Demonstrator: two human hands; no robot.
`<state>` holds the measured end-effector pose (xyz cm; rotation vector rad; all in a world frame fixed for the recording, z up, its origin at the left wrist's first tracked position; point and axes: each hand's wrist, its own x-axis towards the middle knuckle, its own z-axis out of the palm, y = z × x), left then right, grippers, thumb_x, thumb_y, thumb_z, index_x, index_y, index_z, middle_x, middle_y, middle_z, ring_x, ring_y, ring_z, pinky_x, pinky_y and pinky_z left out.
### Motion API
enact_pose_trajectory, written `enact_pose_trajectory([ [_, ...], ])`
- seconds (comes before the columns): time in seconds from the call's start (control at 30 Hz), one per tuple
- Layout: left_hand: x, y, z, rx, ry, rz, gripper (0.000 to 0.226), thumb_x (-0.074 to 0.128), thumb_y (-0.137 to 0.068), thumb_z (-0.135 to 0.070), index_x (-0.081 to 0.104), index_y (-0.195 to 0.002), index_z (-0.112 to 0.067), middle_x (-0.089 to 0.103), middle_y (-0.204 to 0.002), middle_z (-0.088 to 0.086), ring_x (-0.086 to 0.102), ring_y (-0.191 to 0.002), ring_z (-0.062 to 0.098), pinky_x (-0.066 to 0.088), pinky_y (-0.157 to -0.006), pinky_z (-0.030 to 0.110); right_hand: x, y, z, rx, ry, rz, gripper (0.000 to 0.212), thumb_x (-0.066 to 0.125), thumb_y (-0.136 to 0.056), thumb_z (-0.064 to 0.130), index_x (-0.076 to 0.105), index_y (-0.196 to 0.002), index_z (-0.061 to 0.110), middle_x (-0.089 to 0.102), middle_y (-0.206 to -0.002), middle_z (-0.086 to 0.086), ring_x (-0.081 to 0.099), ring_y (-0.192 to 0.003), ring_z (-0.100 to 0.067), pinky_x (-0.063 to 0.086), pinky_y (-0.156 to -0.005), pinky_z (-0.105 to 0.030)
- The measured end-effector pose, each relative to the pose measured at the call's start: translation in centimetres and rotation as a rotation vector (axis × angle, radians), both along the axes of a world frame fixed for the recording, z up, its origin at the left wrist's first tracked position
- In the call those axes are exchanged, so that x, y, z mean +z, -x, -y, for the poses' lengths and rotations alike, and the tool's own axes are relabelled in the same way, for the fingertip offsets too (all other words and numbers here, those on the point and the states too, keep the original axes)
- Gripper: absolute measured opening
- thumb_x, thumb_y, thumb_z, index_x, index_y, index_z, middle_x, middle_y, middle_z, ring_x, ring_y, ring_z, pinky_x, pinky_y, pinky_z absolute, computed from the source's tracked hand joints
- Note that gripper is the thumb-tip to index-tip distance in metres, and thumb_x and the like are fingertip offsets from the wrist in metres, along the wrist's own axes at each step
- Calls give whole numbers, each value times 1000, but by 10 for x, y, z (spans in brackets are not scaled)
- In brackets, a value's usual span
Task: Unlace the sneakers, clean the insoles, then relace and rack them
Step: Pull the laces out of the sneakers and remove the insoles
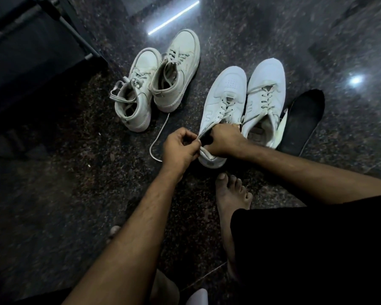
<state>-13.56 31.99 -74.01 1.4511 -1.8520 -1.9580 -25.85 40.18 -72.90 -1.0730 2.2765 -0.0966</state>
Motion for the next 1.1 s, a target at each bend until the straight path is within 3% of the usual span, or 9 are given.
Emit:
enact_pose_trajectory([
  [0.07,-1,2,0,-15,73,13,14,70,-75,-8,63,-72,-20,62,-61,1,55,-50,12,49,-54,29,8,5,-3,-28,21,78,40,71,-78,47,51,-62,15,58,-70,-3,60,-77,-24,36,-67,-30],
  [0.17,-6,1,4,-15,87,41,9,68,-65,-16,63,-69,-22,64,-64,-1,57,-57,18,52,-60,39,15,16,-12,-112,103,228,24,74,-70,36,69,-67,12,66,-62,-3,65,-64,-16,42,-54,-27],
  [0.27,-7,7,5,-49,61,74,14,69,-61,-18,62,-71,-25,65,-69,-2,60,-63,20,58,-65,47,18,28,-19,-177,164,433,9,74,-73,26,75,-72,17,72,-65,1,63,-59,-4,48,-58,-21],
  [0.4,-1,20,3,-214,123,194,33,78,-61,-12,54,-80,-26,62,-74,-5,57,-65,16,52,-57,35,20,36,-19,-302,253,730,13,65,-81,7,73,-70,6,72,-69,-10,64,-61,-10,51,-61,-21],
  [0.57,0,30,2,-281,148,275,56,91,-49,-26,46,-83,-25,62,-77,0,56,-68,20,52,-63,41,12,46,-20,-448,378,901,19,63,-77,15,64,-67,-1,61,-65,-19,52,-64,-17,44,-64,-28],
  [0.7,-2,22,-2,-218,247,312,34,78,-61,-32,51,-80,-27,65,-74,-5,66,-70,22,59,-64,49,19,41,-27,-180,377,799,36,65,-93,39,71,-91,4,73,-86,-14,67,-77,-15,54,-74,-30],
  [0.83,-2,20,-1,-216,262,303,27,76,-64,-26,52,-76,-26,63,-71,-6,62,-67,20,58,-67,43,12,23,-41,130,362,199,71,55,-72,82,55,-104,18,59,-98,2,56,-89,-18,47,-79,-37],
  [0.93,2,24,1,-171,251,295,23,78,-67,-17,56,-74,-23,61,-66,-4,61,-62,19,60,-62,43,6,11,-53,191,382,-52,57,51,-84,67,51,-112,17,53,-105,-1,49,-93,-21,41,-77,-36],
  [1.1,5,26,7,-51,279,299,20,68,-70,-4,56,-69,-20,60,-65,0,68,-66,31,60,-59,52,14,18,-41,-146,588,117,16,62,-92,29,62,-93,13,66,-81,-2,61,-78,-22,45,-67,-34],
])
